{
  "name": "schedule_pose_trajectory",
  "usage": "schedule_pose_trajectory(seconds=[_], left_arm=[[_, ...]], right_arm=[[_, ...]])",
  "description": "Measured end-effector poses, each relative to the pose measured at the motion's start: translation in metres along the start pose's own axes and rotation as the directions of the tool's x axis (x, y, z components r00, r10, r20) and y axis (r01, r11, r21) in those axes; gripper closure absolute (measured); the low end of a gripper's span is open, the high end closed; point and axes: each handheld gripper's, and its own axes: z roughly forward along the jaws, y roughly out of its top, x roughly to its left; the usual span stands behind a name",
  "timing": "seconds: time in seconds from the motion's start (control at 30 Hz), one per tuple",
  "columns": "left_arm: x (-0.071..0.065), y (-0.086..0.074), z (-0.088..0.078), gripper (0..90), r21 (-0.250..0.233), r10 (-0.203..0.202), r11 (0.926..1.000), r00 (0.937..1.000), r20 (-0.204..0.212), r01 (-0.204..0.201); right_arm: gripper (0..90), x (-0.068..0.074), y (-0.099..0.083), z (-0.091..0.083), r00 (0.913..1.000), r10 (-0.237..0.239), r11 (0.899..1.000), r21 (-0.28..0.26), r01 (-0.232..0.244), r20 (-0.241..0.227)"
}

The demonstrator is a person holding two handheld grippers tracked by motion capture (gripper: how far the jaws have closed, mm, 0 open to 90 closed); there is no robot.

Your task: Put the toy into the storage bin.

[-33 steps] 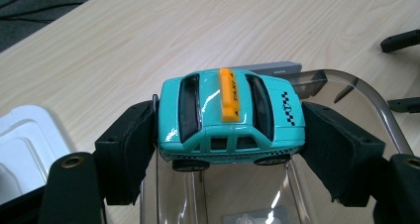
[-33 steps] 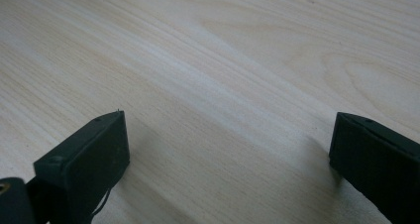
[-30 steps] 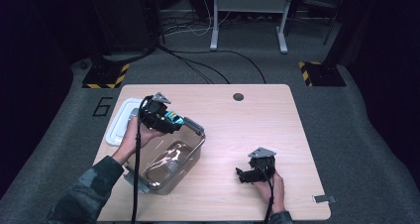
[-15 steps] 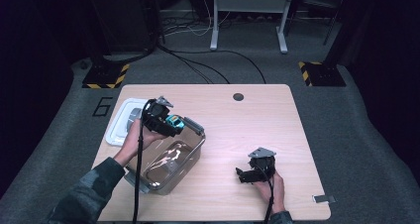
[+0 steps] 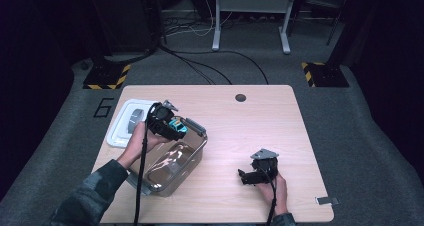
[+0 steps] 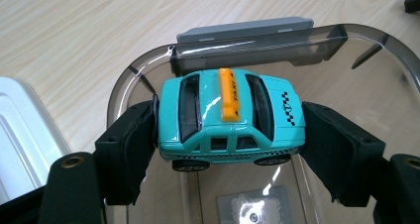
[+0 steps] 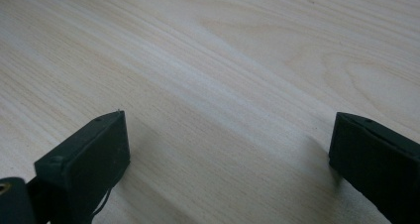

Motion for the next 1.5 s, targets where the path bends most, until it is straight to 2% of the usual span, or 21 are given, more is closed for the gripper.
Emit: schedule_pose_trajectory(seconds=[0.47,0.93,0.97,1.0,1.3,1.5], left_arm=[[0.0,0.002,0.009,24.3,0.055,0.01,0.9984,0.9999,0.002,-0.01],[-0.002,0.0,0.017,24.1,0.074,0.011,0.9972,0.9999,0.004,-0.011],[-0.003,0.0,0.016,24.8,0.06,0.012,0.9981,0.9999,0.0,-0.012],[-0.003,0.0,0.014,30.0,0.046,0.014,0.9988,0.9999,0.003,-0.014],[-0.006,-0.001,0.002,19.8,-0.01,0.017,0.9998,0.9998,-0.005,-0.017],[-0.001,-0.007,-0.013,14.8,-0.054,-0.003,0.9985,1.0,0.004,0.004]], right_arm=[[1.6,0.0,0.0,0.0,1.0,0.0,1.0,0.0,0.0,0.0],[1.8,0.0,0.0,0.0,1.0,-0.002,1.0,-0.001,0.002,-0.001],[1.8,0.0,0.0,0.0,1.0,-0.001,1.0,-0.001,0.001,-0.001],[1.8,0.0,0.0,0.0,1.0,-0.002,1.0,-0.001,0.002,-0.001],[2.1,0.0,0.0,0.0,1.0,-0.001,1.0,-0.001,0.001,-0.002],[2.1,0.0,0.0,0.0,1.0,-0.001,1.0,-0.001,0.001,-0.002]])
